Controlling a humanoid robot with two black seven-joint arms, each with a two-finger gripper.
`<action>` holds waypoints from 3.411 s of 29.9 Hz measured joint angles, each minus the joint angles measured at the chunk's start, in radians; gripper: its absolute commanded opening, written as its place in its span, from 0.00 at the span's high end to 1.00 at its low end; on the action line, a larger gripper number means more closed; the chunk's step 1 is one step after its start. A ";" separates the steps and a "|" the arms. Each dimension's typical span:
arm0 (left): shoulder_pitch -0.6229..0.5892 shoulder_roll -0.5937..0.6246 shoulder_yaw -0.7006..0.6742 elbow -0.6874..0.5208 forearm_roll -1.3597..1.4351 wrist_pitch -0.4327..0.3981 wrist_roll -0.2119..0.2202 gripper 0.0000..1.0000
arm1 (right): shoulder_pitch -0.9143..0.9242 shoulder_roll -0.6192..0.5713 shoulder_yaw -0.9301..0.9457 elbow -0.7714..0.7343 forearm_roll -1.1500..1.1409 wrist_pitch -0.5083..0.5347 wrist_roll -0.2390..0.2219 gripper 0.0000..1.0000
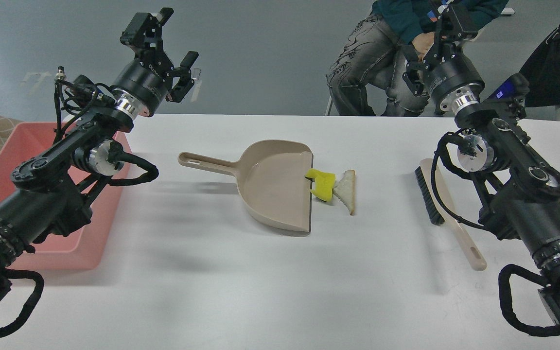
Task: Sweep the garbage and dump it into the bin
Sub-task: 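Move the left gripper from the pink bin toward the dustpan handle, then grasp the beige dustpan handle with the left gripper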
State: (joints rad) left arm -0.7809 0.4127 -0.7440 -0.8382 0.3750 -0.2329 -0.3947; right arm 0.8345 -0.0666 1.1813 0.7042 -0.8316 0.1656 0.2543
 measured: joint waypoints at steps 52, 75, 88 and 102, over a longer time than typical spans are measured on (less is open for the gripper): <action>0.455 0.143 0.122 -0.518 0.501 0.324 0.071 0.02 | 0.017 0.022 -0.012 -0.008 -0.009 -0.002 -0.001 0.00; 0.432 0.029 0.124 -0.276 0.617 0.360 0.060 0.02 | 0.014 0.015 -0.012 -0.008 -0.008 -0.002 -0.001 0.00; 0.397 -0.027 0.124 -0.187 0.637 0.377 0.058 0.02 | 0.010 0.013 -0.011 -0.008 -0.008 -0.003 -0.001 0.00; 0.343 -0.118 0.124 -0.063 0.638 0.379 0.049 0.02 | 0.012 0.011 -0.009 -0.008 -0.009 -0.003 -0.001 0.00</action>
State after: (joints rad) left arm -0.4383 0.2946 -0.6196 -0.9012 1.0132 0.1459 -0.3459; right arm 0.8461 -0.0553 1.1720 0.6962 -0.8404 0.1629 0.2531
